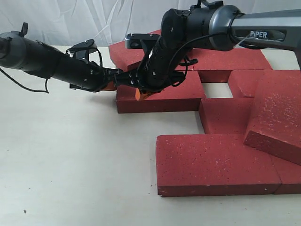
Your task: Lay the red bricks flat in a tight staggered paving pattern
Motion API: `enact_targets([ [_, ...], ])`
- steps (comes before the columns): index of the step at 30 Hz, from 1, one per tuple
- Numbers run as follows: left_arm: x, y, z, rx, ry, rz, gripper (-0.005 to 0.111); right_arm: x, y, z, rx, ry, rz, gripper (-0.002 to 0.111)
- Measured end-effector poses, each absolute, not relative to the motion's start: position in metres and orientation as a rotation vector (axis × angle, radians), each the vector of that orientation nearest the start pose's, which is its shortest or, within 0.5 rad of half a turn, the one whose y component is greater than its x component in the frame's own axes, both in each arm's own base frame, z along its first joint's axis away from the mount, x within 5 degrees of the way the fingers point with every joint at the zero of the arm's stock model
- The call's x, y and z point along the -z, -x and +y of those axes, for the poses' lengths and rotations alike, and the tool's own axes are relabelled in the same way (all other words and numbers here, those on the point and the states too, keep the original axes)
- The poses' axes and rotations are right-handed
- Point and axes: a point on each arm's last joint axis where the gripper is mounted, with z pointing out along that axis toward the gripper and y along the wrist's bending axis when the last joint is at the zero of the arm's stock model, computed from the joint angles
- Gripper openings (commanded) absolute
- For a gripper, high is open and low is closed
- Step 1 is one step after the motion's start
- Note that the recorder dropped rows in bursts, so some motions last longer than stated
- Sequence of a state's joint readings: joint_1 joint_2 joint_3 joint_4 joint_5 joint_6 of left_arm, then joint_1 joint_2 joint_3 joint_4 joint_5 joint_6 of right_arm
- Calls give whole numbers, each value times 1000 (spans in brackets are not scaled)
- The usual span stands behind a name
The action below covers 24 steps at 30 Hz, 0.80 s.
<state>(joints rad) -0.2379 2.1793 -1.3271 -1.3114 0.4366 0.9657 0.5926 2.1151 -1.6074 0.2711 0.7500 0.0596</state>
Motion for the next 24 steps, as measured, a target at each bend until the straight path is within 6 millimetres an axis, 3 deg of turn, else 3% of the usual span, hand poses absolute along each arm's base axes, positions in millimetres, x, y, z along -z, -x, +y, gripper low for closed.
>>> enact_targets([
  [14,-121,-427,-147,771,-111,2468,0,-180,-367,267,-480,517,2751,-1],
  [19,-120,-424,-134,766,-79,2553,0,-182,-368,262,-496,490,2769,-1],
  [24,-144,-416,-119,687,-131,2636,0,-195,-379,239,-523,389,2779,-1],
])
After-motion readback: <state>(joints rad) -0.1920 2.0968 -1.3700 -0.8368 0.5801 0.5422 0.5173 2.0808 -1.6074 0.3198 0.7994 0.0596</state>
